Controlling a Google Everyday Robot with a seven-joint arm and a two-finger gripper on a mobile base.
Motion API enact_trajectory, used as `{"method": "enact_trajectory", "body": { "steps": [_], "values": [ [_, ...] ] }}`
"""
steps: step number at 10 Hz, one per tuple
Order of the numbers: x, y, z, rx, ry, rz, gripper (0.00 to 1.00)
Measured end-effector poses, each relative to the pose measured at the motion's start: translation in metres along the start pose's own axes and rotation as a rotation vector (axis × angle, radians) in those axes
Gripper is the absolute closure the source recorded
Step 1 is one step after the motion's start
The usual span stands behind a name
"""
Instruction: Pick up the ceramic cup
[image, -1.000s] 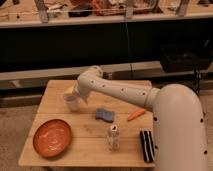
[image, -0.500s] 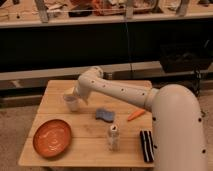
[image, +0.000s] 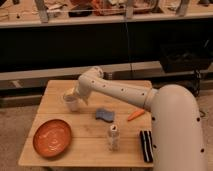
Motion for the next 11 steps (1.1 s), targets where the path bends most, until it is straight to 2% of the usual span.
{"method": "enact_trajectory", "body": {
  "steps": [11],
  "values": [
    [0.0009, 0.0043, 0.0053, 0.003, -0.021, -0.007, 0.2]
  ]
}}
